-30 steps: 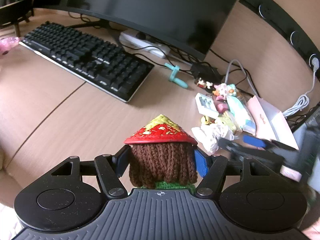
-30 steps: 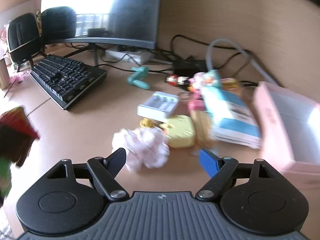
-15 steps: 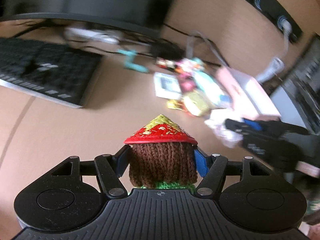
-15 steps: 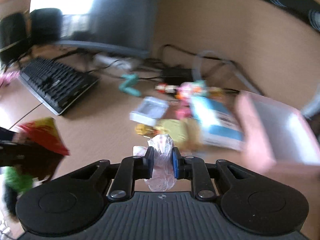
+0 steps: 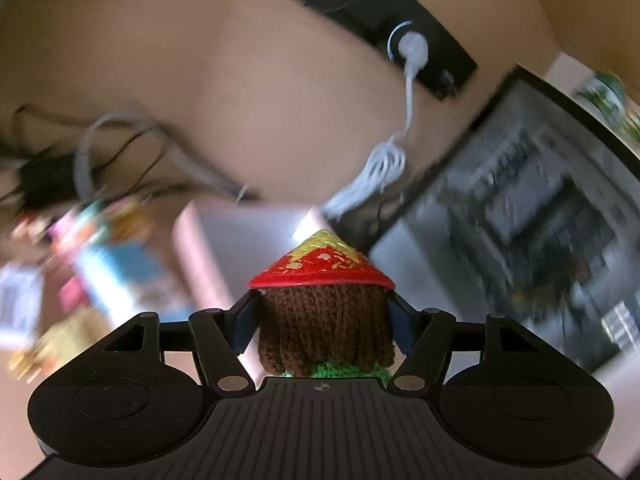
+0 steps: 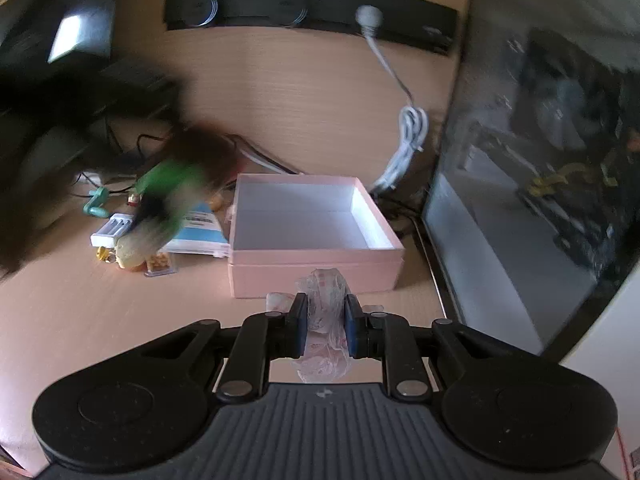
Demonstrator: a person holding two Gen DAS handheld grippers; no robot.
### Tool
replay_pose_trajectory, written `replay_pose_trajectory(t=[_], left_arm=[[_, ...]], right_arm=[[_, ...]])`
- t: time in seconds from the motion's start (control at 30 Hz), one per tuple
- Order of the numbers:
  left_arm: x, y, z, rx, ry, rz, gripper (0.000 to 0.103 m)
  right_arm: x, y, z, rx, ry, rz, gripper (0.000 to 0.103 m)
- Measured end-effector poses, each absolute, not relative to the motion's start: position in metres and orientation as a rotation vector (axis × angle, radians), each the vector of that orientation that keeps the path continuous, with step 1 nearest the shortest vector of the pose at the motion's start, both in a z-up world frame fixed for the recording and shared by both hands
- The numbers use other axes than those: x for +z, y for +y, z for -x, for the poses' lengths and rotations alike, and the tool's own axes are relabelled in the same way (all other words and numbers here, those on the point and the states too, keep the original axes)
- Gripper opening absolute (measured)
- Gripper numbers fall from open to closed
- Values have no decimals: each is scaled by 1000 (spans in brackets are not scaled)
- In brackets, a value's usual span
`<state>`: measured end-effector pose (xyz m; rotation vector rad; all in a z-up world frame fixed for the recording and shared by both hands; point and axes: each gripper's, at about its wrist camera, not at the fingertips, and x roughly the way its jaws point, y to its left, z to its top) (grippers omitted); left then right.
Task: Organize objects
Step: 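Carry the doll into the pink box with the left gripper while the right gripper grasps the white lace cloth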
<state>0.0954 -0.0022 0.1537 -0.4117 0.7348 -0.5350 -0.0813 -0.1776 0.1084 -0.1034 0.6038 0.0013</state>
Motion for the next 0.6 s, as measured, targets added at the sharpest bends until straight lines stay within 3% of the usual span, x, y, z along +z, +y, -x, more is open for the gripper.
replay_pose_trajectory(t=[0.13, 0.27, 0.6], left_arm=[[145, -65, -147, -519, 681, 366, 71], [107, -99, -176, -402, 782, 221, 71], [63, -64, -175, -304, 827, -30, 73]], right_arm=[[96, -196, 76, 32, 620, 66, 18], [82, -204, 70, 70, 643, 47, 18], [65, -216, 50, 143, 686, 62, 18]])
